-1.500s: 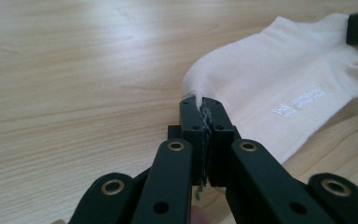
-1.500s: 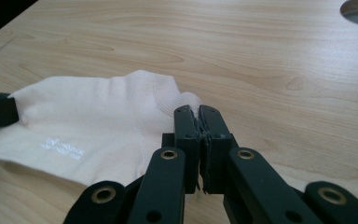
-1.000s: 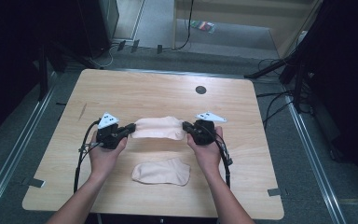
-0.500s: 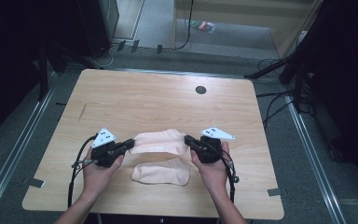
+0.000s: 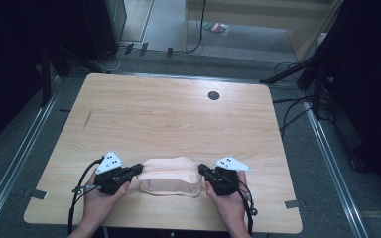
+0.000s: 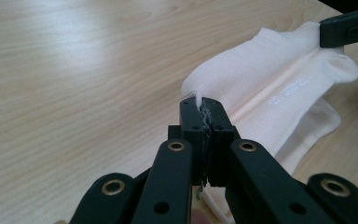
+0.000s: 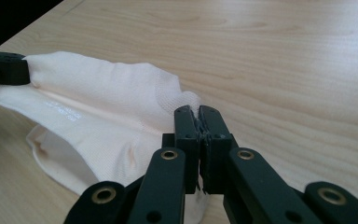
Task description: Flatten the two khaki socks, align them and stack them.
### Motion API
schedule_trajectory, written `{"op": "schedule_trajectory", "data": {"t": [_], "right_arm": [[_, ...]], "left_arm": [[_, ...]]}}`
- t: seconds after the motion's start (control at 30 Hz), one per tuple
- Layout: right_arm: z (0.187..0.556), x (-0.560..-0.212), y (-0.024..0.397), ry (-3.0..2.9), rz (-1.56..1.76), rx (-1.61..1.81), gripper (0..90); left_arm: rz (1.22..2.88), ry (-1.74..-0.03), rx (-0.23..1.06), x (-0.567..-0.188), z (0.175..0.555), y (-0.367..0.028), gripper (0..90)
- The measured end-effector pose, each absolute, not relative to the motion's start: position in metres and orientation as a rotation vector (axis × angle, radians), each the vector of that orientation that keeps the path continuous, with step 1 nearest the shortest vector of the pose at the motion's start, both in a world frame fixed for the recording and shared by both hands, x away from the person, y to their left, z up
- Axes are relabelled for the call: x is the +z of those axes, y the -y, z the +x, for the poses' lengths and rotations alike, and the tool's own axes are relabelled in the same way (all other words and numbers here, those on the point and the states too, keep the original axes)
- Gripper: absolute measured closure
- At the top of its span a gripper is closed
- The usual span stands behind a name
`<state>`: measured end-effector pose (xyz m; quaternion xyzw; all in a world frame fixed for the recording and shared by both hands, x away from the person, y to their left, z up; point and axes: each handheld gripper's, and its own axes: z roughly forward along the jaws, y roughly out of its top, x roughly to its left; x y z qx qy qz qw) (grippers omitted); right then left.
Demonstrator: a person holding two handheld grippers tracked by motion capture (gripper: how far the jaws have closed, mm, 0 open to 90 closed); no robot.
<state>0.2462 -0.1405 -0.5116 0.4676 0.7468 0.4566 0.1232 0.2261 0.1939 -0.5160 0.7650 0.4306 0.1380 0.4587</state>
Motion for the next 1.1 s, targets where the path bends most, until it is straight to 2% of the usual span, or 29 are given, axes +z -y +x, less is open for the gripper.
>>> {"op": "schedule_trajectory", "data": {"t": [0.27,0.7,1.1], "right_arm": [[0.233,-0.518,0.141,-2.203,1.355,1.294,88.5],[0.227,-0.530,0.142,-2.209,1.333,1.260,88.3],[0.228,-0.541,0.141,-2.252,1.355,1.221,88.2]], "left_arm": [[1.937,-1.043,0.351,-0.520,0.211,-0.197,89.8],[1.958,-1.043,0.323,-0.533,0.214,-0.191,89.5],[2.032,-1.011,0.385,-0.544,0.214,-0.182,89.2]]}}
